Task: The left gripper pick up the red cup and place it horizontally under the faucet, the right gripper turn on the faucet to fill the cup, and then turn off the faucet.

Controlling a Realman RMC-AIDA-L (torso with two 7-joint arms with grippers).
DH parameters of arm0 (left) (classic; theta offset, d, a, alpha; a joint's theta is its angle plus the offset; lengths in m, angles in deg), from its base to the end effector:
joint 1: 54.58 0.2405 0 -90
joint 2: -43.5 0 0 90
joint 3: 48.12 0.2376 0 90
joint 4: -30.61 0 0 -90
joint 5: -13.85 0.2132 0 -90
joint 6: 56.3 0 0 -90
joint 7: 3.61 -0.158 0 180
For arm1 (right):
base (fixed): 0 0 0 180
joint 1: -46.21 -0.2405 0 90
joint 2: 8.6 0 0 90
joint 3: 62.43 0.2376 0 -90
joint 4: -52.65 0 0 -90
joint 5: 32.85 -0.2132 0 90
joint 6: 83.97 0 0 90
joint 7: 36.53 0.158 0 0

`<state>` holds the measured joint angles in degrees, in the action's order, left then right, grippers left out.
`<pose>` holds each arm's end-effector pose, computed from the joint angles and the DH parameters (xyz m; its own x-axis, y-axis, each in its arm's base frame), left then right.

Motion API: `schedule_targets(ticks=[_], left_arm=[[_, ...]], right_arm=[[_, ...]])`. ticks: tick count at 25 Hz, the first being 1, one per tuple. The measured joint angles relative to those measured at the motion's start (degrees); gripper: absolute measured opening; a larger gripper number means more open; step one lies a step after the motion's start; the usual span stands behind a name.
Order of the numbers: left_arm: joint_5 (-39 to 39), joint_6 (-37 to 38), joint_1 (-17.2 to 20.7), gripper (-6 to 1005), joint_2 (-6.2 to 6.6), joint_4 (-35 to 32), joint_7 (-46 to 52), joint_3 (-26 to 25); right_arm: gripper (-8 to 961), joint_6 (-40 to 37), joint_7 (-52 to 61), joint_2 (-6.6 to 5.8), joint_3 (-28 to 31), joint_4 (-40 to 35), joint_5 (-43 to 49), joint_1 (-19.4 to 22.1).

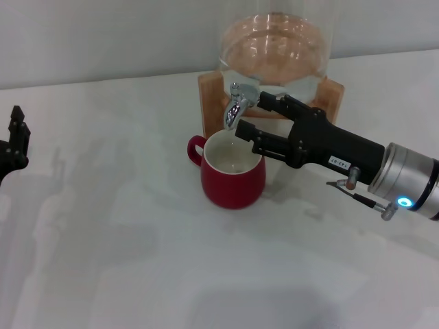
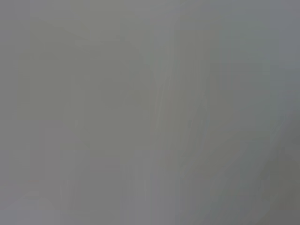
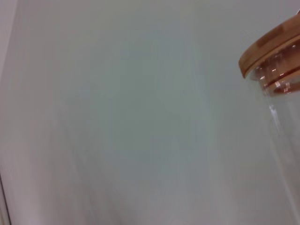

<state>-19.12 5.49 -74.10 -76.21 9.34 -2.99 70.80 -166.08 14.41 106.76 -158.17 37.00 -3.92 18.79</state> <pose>-0.2876 0.3389 -0.0212 0.7454 -0.0864 0.6610 0.6401 -0.1845 -0.7459 0.2203 0.3246 -0.0280 0.5000 -0.1109 -0.8589 -0.5446 -0.8114 -0.2123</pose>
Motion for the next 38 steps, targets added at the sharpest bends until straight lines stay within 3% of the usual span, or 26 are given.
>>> schedule_targets(ticks=[27, 38], left_arm=[[0.21, -0.18, 0.01, 491, 0.00, 0.10, -0.02, 0.00], [0.26, -0.17, -0.11, 491, 0.00, 0.99, 0.00, 0.00]], right_arm=[[868, 0.14, 0.39, 0.31, -2.01, -1.58, -0.03, 0.23], [868, 0.34, 0.08, -0.36, 1.61, -1.24, -0.61, 2.06]])
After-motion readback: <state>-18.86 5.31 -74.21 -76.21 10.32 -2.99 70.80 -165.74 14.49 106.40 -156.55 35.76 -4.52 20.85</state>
